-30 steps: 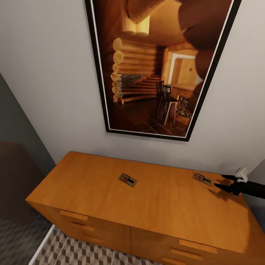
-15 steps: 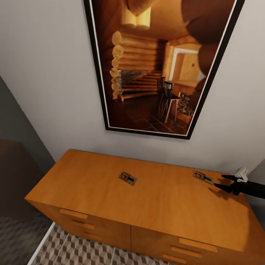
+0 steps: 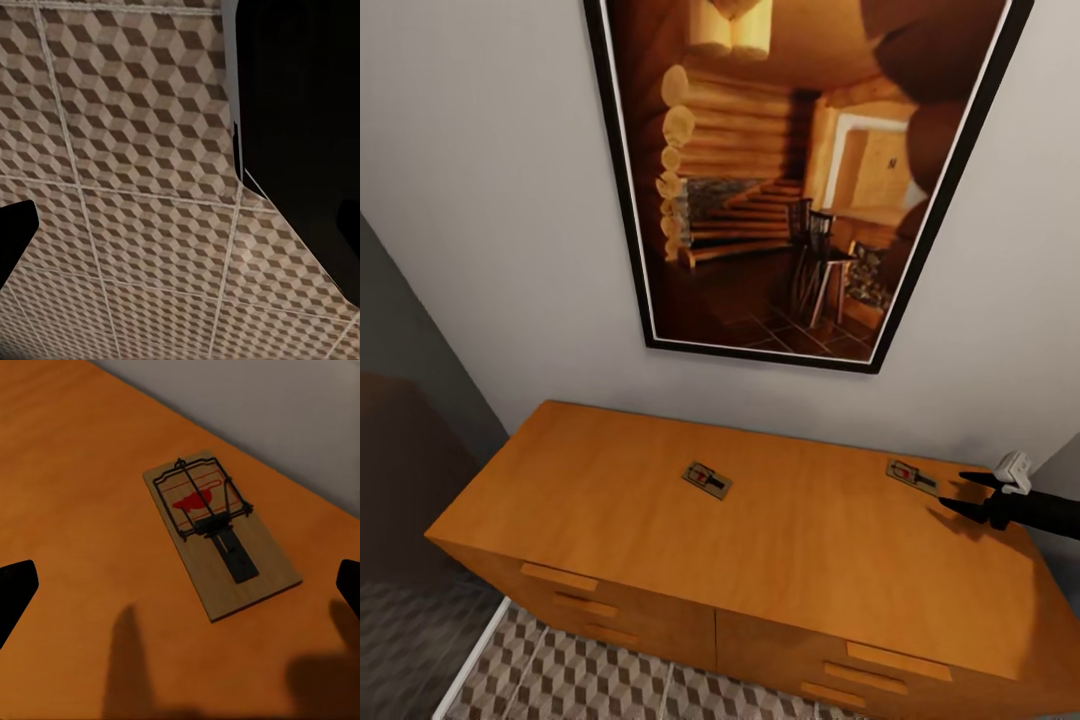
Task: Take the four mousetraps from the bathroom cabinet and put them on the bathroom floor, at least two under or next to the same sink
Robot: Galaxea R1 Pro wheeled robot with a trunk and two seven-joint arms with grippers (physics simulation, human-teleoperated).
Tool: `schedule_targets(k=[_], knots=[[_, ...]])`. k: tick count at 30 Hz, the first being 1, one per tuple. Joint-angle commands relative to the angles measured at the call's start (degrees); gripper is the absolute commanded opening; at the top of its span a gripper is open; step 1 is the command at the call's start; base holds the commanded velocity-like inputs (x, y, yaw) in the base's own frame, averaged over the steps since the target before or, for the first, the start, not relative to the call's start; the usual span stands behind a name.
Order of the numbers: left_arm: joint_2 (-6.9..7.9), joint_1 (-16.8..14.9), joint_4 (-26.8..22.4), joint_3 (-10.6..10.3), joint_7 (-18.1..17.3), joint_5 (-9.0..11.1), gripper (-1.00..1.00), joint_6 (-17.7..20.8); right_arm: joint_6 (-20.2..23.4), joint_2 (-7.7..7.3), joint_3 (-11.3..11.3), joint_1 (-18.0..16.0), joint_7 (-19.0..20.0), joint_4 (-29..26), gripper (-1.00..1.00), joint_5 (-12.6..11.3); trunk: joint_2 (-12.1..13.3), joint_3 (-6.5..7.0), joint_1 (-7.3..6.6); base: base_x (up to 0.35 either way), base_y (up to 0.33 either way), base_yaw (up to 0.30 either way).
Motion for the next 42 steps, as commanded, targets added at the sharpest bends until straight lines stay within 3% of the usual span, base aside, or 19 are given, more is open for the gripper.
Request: schedule_targets(k=[1, 22, 42], knots=[[-0.02, -0.1, 0.0, -0.5, 0.1, 0.5, 1.00, 0.1, -0.2, -0.01, 0.0, -0.1, 0.2, 0.0, 1.00, -0.2, -0.1, -0.15, 0.03, 0.000, 0.000, 0.000], [-0.02, -0.1, 0.0, -0.5, 0.1, 0.5, 1.00, 0.1, -0.5, 0.11, 0.0, -0.1, 0.3, -0.5, 1.00, -0.3, -0.1, -0.28, 0.03, 0.000, 0.000, 0.000], [-0.05, -0.1, 0.0, -0.5, 0.1, 0.5, 1.00, 0.1, -0.4, 0.11, -0.1, -0.1, 4.4, -0.6, 1.00, -0.3, -0.1, -0.28, 0.03, 0.000, 0.000, 0.000]])
